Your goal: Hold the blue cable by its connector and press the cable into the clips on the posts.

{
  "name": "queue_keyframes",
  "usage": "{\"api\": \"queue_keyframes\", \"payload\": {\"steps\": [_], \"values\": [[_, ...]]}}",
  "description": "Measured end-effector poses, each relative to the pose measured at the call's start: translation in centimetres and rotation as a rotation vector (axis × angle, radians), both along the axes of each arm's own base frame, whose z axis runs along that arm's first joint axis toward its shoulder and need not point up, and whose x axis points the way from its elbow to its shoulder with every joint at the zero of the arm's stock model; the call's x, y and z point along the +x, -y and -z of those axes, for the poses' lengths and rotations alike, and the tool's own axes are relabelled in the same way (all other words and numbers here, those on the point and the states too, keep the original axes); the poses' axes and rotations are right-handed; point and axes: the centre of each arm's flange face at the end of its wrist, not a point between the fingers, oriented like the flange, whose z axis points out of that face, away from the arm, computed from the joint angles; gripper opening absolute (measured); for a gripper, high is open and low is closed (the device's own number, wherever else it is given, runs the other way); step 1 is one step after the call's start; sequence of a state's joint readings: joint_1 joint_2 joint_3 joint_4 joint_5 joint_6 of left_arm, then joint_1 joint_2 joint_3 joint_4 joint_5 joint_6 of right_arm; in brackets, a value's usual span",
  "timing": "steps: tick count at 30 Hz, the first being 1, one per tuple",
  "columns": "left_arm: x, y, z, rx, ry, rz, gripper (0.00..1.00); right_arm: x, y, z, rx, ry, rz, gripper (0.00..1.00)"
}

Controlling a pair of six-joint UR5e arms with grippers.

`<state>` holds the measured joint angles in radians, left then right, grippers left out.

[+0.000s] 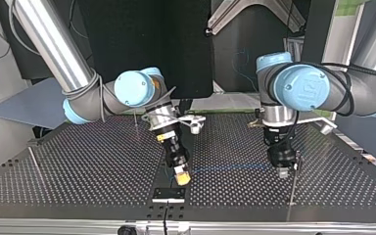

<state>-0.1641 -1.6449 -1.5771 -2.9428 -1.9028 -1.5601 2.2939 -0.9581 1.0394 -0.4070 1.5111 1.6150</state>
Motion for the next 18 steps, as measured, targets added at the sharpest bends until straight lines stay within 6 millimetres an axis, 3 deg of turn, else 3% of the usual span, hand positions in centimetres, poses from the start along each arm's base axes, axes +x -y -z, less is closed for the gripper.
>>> {"api": "queue_keyframes", "payload": {"steps": [18], "values": [[-0.14, 0.39, 0.06, -0.006, 0.0, 0.012, 0.0, -0.43, 0.37, 0.65, 0.007, -0.01, 0.018, 0.0]]}}
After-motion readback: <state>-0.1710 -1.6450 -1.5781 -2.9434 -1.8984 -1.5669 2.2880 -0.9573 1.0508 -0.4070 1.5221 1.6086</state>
